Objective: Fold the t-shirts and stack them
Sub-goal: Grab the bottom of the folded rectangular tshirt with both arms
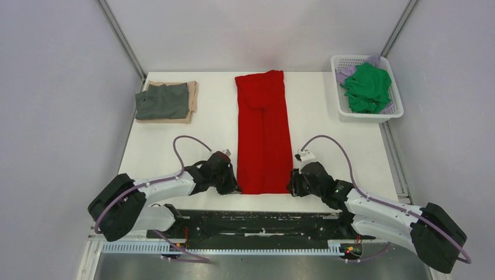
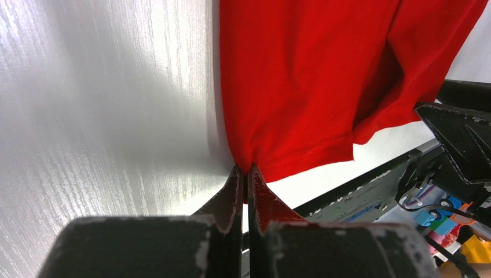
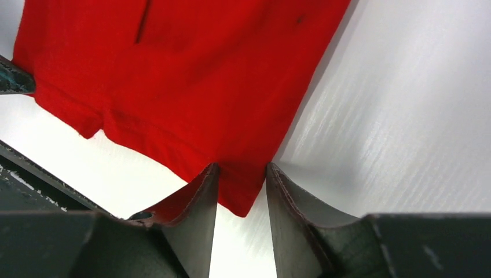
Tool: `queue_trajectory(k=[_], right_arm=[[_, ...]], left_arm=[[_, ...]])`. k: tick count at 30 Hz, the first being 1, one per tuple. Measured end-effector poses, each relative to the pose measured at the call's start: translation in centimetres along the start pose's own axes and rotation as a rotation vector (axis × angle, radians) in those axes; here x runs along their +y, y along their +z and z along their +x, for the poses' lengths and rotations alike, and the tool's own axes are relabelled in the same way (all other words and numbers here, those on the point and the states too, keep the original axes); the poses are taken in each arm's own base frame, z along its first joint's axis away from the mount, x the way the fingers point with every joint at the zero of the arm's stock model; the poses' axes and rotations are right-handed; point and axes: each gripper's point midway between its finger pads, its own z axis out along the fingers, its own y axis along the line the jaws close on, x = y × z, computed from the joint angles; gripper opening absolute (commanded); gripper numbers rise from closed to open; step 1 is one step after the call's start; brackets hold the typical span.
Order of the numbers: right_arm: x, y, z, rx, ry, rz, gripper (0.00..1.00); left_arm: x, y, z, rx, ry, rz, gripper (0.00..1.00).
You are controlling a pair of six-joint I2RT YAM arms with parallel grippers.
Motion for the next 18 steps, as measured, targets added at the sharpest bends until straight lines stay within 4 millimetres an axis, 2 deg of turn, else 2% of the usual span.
queue_trajectory(k=[5, 8, 10, 18], right_arm=[[0.5, 0.1, 0.3, -0.004, 0.023, -0.035, 0.22], [0.8, 0.1, 0.7, 0.001, 0.035, -0.060, 0.06], [1.0, 0.1, 1.0, 0.005, 0.044, -0.081, 0.00], [2.3, -1.2, 2.8, 0.034, 0.061, -0.194, 0.00]], left_arm=[[0.0, -0.3, 0.0, -0.003, 0.001, 0.000, 0.02], [-0.1, -0.6, 0.0, -0.009, 0.002, 0.007, 0.02], [-0.2, -0.9, 0.0, -0.013, 0.003, 0.015, 0.02], [-0.9, -2.8, 1.9, -0.015, 0.009, 0.092, 0.02]])
